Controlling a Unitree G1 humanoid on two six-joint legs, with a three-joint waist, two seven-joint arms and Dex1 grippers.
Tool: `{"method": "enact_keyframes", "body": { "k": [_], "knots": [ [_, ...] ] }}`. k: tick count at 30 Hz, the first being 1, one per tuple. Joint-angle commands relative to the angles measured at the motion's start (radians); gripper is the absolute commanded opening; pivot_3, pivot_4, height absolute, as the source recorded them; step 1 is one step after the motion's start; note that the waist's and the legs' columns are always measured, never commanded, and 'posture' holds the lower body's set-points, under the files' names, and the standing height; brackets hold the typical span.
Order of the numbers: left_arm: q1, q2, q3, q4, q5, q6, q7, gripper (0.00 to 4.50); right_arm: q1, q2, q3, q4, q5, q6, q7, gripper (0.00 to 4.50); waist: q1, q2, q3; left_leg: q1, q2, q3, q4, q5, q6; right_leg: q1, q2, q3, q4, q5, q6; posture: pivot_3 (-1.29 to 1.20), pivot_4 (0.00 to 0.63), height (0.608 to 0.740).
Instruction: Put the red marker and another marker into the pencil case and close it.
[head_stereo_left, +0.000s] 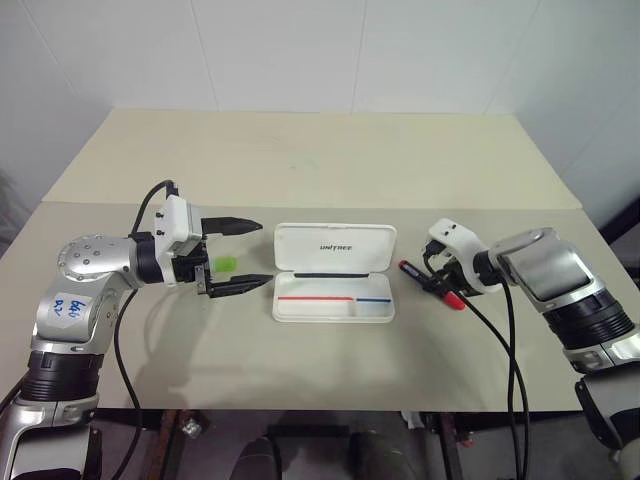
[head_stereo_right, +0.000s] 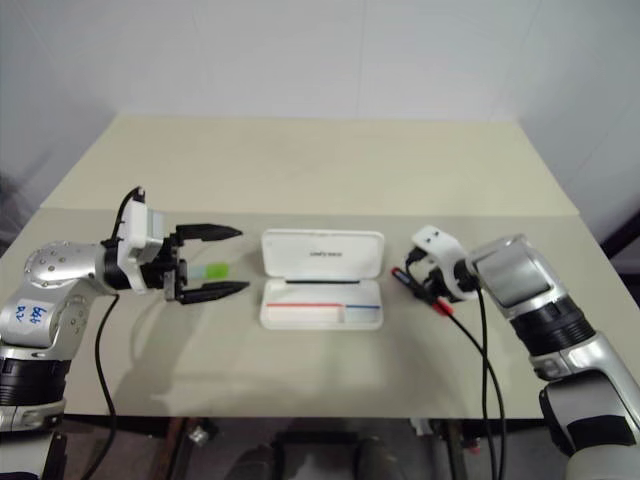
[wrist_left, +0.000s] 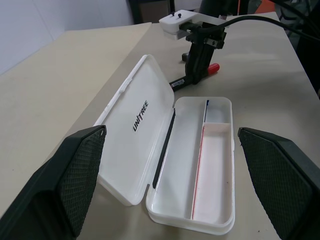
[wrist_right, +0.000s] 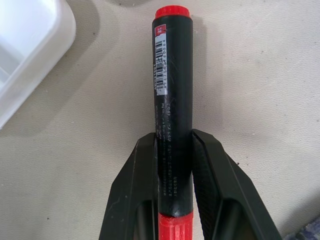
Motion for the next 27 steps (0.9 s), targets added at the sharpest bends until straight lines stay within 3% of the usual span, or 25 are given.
{"method": "enact_keyframes", "body": {
  "k": [1,8,12,13,14,20,27],
  "knots": [
    [-0.014,0.01,0.023,-0.014,-0.014,-0.013,0.001,4.5,-0.025,-0.031,-0.041,0.07,-0.04,-0.058,-0.052,0.59,0.0,0.0,0.0,0.0,0.0,0.0,0.001,0.0,0.0,0.0,0.0,0.0,0.0,0.0,0.0,0.0,0.15,0.74],
    [-0.012,0.014,0.025,0.021,0.0,-0.04,-0.011,4.5,-0.045,-0.131,-0.069,0.095,-0.079,-0.25,-0.032,0.59,0.003,0.0,0.001,-0.003,-0.002,0.003,0.007,-0.002,0.003,0.0,-0.001,0.005,-0.001,-0.004,-0.009,0.0,0.15,0.74],
    [-0.012,0.024,0.025,0.06,0.013,-0.075,-0.024,4.5,-0.031,-0.177,-0.07,-0.026,-0.056,-0.27,0.048,0.59,-0.008,0.0,0.001,-0.002,0.0,0.006,0.006,-0.003,0.003,-0.002,0.0,0.008,-0.001,-0.003,-0.005,0.0,0.15,0.74],
    [-0.012,0.026,0.027,0.069,0.014,-0.081,-0.026,4.5,-0.024,-0.189,-0.074,-0.06,-0.047,-0.291,0.075,0.59,-0.012,0.0,0.001,-0.002,0.0,0.007,0.005,-0.003,0.003,-0.003,0.001,0.009,0.0,0.002,0.004,0.0,0.15,0.74],
    [-0.012,0.028,0.029,0.076,0.015,-0.086,-0.027,4.5,-0.019,-0.196,-0.077,-0.083,-0.042,-0.305,0.095,0.59,-0.014,0.0,0.001,-0.002,0.001,0.008,0.004,-0.003,0.003,-0.005,0.001,0.01,0.0,0.002,0.004,0.0,0.15,0.74],
    [-0.006,0.044,0.04,0.115,0.02,-0.114,-0.031,4.5,-0.009,-0.189,-0.091,-0.26,0.039,-0.282,0.189,0.59,-0.02,0.0,0.001,-0.011,0.001,0.011,0.005,-0.004,0.003,-0.016,0.002,0.015,0.001,0.003,0.007,0.0,0.15,0.74],
    [0.022,0.066,0.054,0.127,0.03,-0.132,-0.037,4.5,-0.008,-0.115,-0.018,-0.349,0.056,-0.308,0.214,0.59,-0.021,0.0,0.001,-0.013,0.001,0.013,0.01,-0.005,0.005,-0.016,0.002,0.016,0.001,0.003,0.008,0.0,0.15,0.74]
  ]
}}
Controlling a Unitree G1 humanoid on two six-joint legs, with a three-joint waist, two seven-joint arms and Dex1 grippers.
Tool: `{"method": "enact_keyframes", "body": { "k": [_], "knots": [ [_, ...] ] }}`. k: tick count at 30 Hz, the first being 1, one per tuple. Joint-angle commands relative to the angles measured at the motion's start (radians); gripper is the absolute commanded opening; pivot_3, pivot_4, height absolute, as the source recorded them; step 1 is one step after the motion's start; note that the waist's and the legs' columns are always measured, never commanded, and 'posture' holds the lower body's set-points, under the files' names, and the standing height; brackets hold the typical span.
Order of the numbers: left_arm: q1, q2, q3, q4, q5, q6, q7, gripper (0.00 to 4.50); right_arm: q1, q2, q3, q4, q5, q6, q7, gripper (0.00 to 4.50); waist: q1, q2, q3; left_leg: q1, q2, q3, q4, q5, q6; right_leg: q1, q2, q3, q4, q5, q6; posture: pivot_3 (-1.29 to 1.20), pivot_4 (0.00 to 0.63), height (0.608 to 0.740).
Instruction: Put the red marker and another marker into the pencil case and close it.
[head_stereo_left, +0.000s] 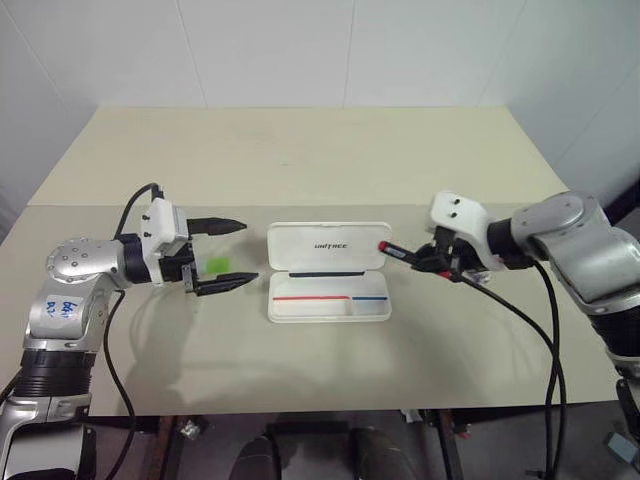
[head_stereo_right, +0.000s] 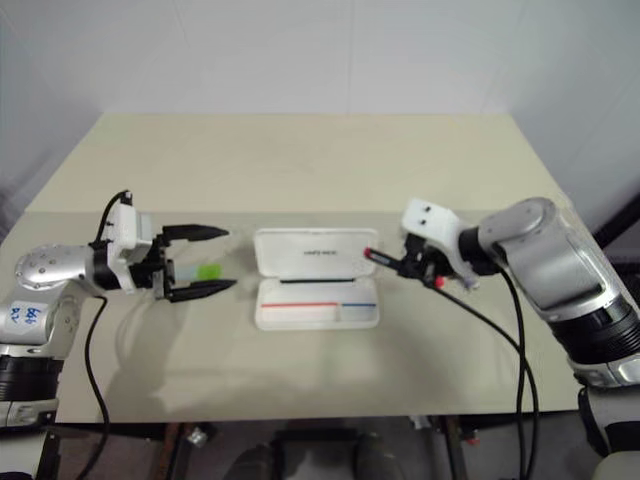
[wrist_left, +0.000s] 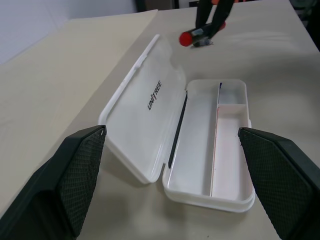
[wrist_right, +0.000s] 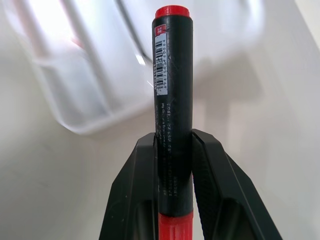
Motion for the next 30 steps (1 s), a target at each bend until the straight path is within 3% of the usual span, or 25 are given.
{"method": "enact_keyframes", "body": {
  "k": [1,14,25,30],
  "knots": [
    [0.02,0.032,0.037,0.0,0.007,-0.023,-0.007,4.5,-0.019,0.043,0.029,-0.02,-0.006,-0.03,0.006,0.59,-0.002,0.0,0.0,0.0,0.0,0.0,0.001,0.0,0.0,0.0,0.0,0.0,0.0,0.0,0.0,0.0,0.15,0.74],
    [0.085,0.053,0.07,-0.045,-0.005,-0.008,0.021,4.5,-0.148,0.279,0.216,0.203,-0.177,-0.263,0.002,0.59,-0.003,0.0,0.0,0.0,0.0,0.002,0.002,-0.001,0.001,0.0,0.0,0.001,0.002,0.001,0.001,0.0,0.15,0.74],
    [0.1,0.046,0.074,-0.082,-0.013,0.01,0.047,4.5,-0.171,0.387,0.228,0.299,-0.24,-0.334,0.019,0.59,-0.002,0.0,0.0,0.0,0.0,0.002,0.003,-0.001,0.001,0.0,0.0,0.001,0.003,0.001,0.001,0.0,0.15,0.74],
    [0.1,0.046,0.073,-0.087,-0.017,0.016,0.05,4.5,-0.168,0.402,0.214,0.309,-0.25,-0.334,0.014,2.24,-0.002,0.0,0.0,0.0,0.0,0.002,0.004,-0.001,0.001,0.0,0.0,0.001,0.005,0.001,0.001,0.0,0.15,0.74]
  ]
}}
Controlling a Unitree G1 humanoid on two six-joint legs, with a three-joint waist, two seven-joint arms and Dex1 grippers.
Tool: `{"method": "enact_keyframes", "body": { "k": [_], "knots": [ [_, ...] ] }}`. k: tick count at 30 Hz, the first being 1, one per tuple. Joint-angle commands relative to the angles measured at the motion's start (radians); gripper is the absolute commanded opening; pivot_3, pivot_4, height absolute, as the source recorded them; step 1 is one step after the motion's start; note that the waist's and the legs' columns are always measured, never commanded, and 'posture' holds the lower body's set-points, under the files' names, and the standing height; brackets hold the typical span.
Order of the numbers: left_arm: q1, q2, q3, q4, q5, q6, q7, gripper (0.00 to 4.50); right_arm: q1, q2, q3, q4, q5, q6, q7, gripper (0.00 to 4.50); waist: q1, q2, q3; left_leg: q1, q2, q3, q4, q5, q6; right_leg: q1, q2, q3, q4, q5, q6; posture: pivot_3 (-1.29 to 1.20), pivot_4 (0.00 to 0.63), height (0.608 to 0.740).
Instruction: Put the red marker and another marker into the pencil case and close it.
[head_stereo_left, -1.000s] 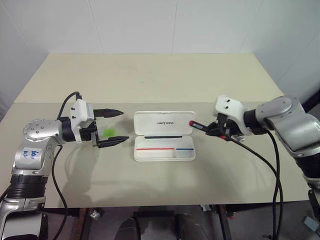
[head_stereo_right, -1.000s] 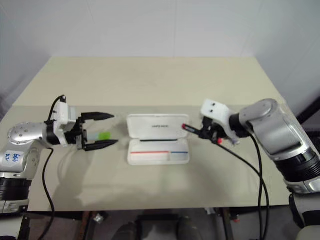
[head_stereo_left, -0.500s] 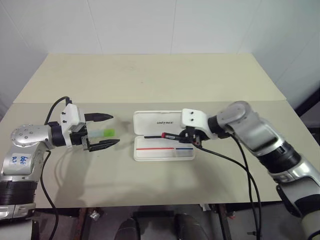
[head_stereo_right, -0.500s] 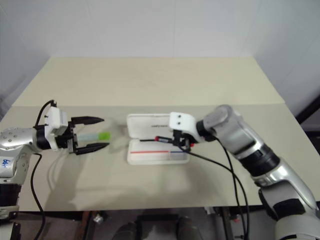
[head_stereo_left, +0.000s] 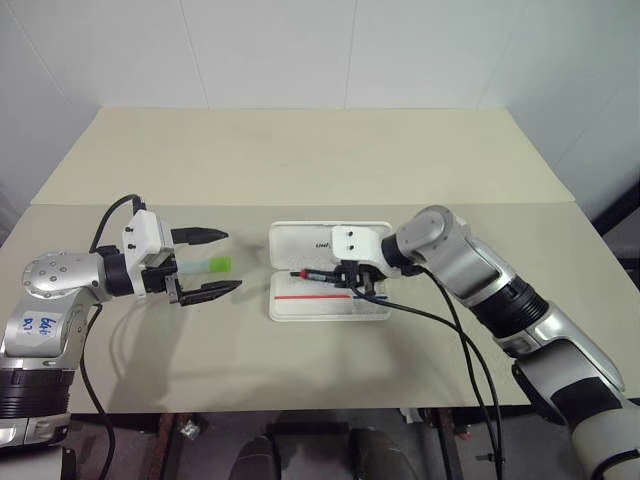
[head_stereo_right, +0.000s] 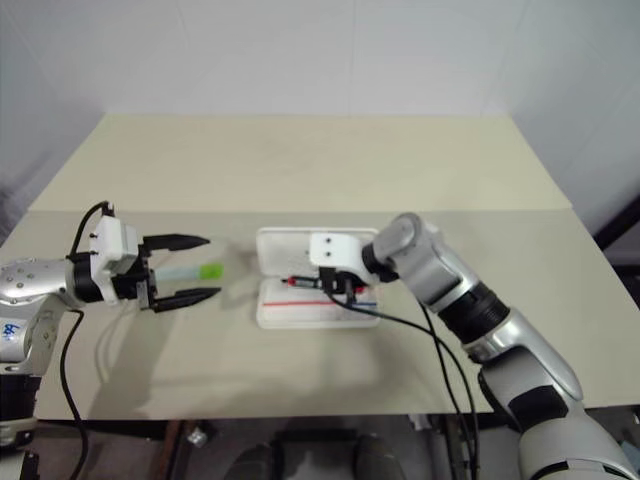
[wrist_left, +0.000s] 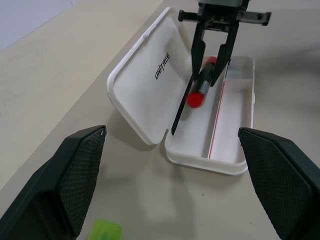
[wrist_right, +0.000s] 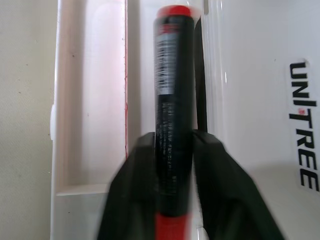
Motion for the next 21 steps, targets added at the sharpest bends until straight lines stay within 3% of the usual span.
{"method": "enact_keyframes", "body": {
  "k": [1,4,15,19,21],
  "knots": [
    [-0.004,0.005,0.025,-0.03,-0.018,0.001,0.006,4.5,-0.019,0.011,-0.03,-0.014,-0.007,-0.005,-0.002,2.56,0.0,0.0,0.0,0.0,0.0,0.0,0.0,0.0,0.0,0.0,0.0,0.0,0.0,0.0,0.0,0.0,0.15,0.74],
    [-0.02,0.003,0.015,-0.022,-0.017,0.002,0.003,4.5,-0.022,0.021,-0.06,-0.027,0.014,0.014,-0.005,3.6,-0.002,0.0,0.0,0.0,0.0,0.0,0.0,0.0,0.0,0.0,0.0,0.0,0.0,0.0,0.0,0.0,0.15,0.74],
    [-0.059,-0.007,-0.008,0.002,-0.012,0.0,-0.018,4.5,0.04,-0.042,-0.183,-0.223,0.203,0.111,0.122,3.6,0.001,0.0,0.0,0.0,0.0,0.0,0.0,0.0,0.0,0.0,0.0,0.0,0.001,0.0,0.0,0.0,0.15,0.74],
    [-0.059,-0.003,-0.005,0.021,-0.008,-0.008,-0.031,4.5,0.096,-0.095,-0.245,-0.298,0.276,0.107,0.147,4.48,0.001,0.0,0.0,0.0,0.0,0.0,0.0,0.0,0.0,0.0,0.0,0.0,0.001,0.0,0.0,0.0,0.15,0.74],
    [-0.056,0.005,0.001,0.036,-0.002,-0.017,-0.035,4.5,0.131,-0.105,-0.311,-0.325,0.327,0.098,0.131,4.48,0.0,0.0,0.0,0.0,0.0,0.0,0.001,0.0,0.0,0.0,0.0,0.0,0.001,0.0,0.0,0.0,0.15,0.74]
  ]
}}
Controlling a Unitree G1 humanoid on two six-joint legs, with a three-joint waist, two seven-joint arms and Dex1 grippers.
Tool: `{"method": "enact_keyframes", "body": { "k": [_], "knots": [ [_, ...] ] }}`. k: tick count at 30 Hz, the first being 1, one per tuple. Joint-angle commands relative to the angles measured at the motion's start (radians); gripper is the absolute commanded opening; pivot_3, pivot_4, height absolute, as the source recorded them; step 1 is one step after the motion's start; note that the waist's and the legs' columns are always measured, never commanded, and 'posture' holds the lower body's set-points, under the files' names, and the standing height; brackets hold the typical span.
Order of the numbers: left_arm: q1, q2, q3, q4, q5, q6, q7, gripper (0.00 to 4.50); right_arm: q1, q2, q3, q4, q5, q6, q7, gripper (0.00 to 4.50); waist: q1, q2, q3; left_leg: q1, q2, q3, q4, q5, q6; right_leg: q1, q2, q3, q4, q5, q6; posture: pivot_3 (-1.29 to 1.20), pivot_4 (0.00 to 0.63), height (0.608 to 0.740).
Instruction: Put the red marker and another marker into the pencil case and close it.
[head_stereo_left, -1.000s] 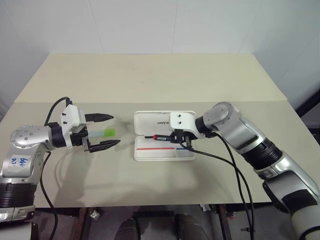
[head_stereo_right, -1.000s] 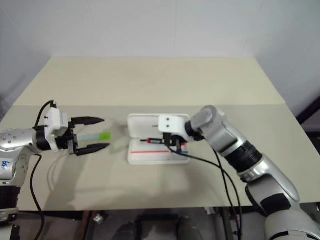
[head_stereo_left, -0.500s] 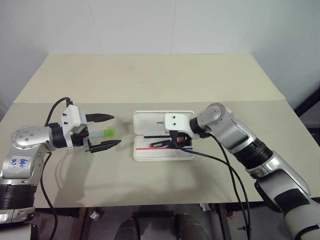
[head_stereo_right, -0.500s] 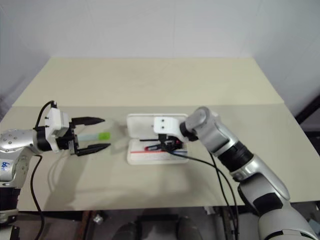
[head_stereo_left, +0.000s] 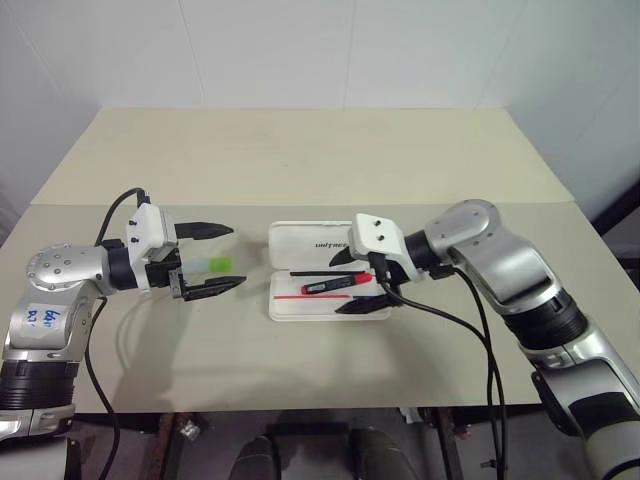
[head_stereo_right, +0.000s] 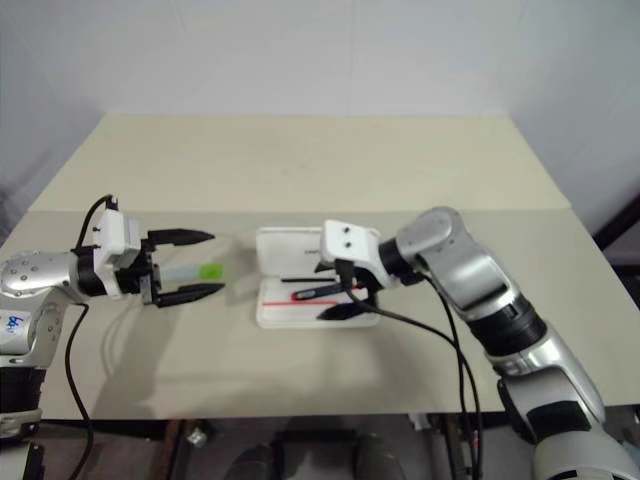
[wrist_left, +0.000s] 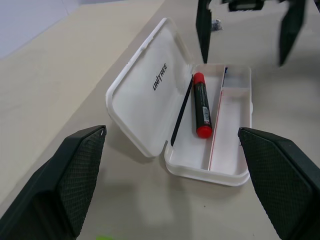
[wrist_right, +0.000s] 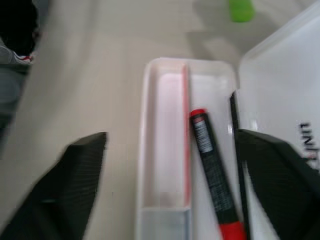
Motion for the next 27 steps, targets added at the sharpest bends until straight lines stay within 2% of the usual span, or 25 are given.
{"method": "enact_keyframes", "body": {
  "k": [1,4,9,14,19,23,27],
  "knots": [
    [-0.012,0.018,0.021,0.011,0.003,-0.021,-0.01,4.5,0.04,-0.014,-0.156,-0.075,0.1,-0.033,-0.023,4.48,-0.002,0.0,0.0,0.0,0.0,0.0,0.0,0.0,0.0,0.0,0.0,0.0,0.0,0.0,0.0,0.0,0.15,0.74],
    [-0.02,0.043,0.034,0.048,0.013,-0.026,-0.017,4.5,0.104,0.0,-0.369,-0.103,0.257,-0.105,-0.025,4.48,0.0,-0.001,0.001,0.0,0.0,0.0,0.0,0.0,0.0,0.0,0.0,0.0,0.0,0.0,0.0,0.0,0.15,0.74],
    [-0.101,0.121,0.006,0.231,0.079,-0.122,-0.109,4.5,0.222,-0.117,-0.471,-0.165,0.307,-0.1,-0.022,4.48,0.002,-0.002,0.001,0.0,0.0,0.0,0.0,0.0,0.0,0.0,0.0,0.0,-0.001,0.0,0.0,0.0,0.15,0.74],
    [-0.326,0.194,-0.122,0.532,0.243,-0.273,-0.234,4.5,0.278,-0.171,-0.509,-0.177,0.341,-0.085,-0.068,4.48,0.003,-0.003,0.001,0.0,0.0,0.0,0.0,0.0,0.0,0.001,0.0,0.0,-0.002,0.0,0.0,0.0,0.15,0.74],
    [-0.525,0.201,-0.227,0.766,0.359,-0.348,-0.347,4.5,0.321,-0.159,-0.503,-0.207,0.363,-0.088,-0.126,4.48,0.0,-0.003,0.001,0.0,0.0,0.002,0.0,0.0,0.001,0.001,0.0,0.001,-0.004,0.001,0.0,0.0,0.15,0.74],
    [-0.68,0.188,-0.344,0.969,0.519,-0.454,-0.362,4.5,0.36,-0.135,-0.501,-0.241,0.373,-0.094,-0.185,4.48,0.003,-0.004,0.001,-0.002,0.0,0.001,-0.001,-0.001,0.001,0.0,0.002,0.001,-0.005,0.001,0.001,0.0,0.15,0.74],
    [-0.763,0.151,-0.42,1.11,0.632,-0.516,-0.322,4.5,0.38,-0.121,-0.517,-0.263,0.393,-0.088,-0.237,4.48,0.006,-0.004,0.001,-0.002,0.0,0.002,-0.001,-0.002,0.001,0.0,0.001,0.002,-0.005,0.0,0.002,0.0,0.15,0.74]
  ]
}}
